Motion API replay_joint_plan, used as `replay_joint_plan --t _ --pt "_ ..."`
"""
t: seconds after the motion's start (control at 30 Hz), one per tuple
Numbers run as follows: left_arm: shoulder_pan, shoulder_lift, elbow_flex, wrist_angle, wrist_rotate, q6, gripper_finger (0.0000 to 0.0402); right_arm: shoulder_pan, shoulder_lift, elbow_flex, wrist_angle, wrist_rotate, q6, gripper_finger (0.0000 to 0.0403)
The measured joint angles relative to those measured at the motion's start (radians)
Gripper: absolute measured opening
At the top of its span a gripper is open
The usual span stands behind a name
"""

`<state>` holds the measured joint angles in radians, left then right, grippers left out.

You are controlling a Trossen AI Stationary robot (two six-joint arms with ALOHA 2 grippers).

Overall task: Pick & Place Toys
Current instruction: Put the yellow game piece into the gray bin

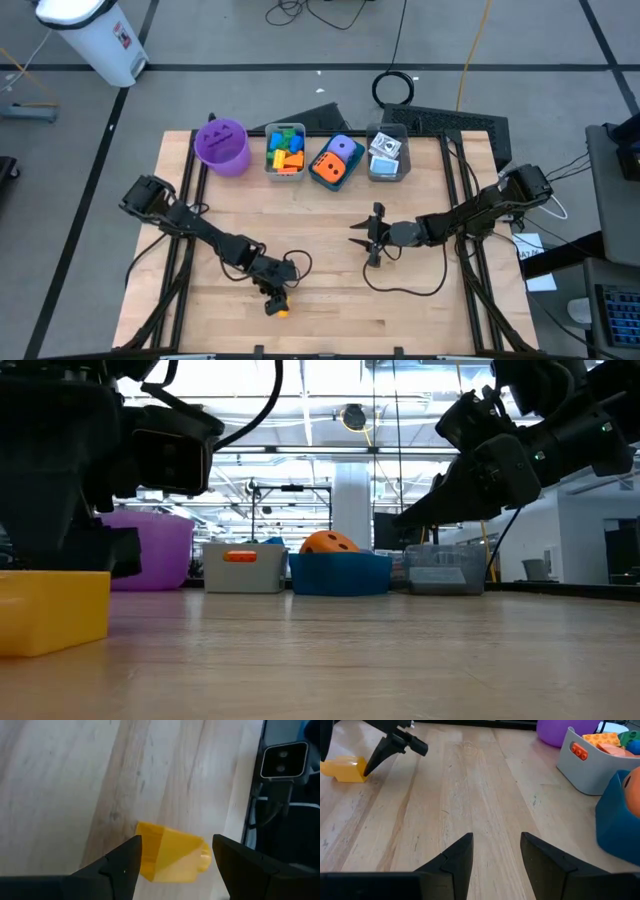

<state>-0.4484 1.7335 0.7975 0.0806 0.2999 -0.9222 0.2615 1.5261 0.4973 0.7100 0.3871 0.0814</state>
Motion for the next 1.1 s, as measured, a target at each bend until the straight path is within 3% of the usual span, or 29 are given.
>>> replay_joint_plan --t 0.33,0.73,1.1 --pt "0.000 -0.001 0.000 -0.002 0.045 0.002 0.0240 0.000 0.000 0.000 -0.004 0.000 0.000 0.0155" --pt "0.008 -0.001 0.000 -0.001 0.113 0.031 0.0098 0.000 0.000 0.000 -0.004 0.000 0.000 0.0155" --pt "0.050 -0.003 0.007 0.136 0.277 0.031 0.0014 0.000 0.000 0.000 -0.004 0.000 0.000 0.0155"
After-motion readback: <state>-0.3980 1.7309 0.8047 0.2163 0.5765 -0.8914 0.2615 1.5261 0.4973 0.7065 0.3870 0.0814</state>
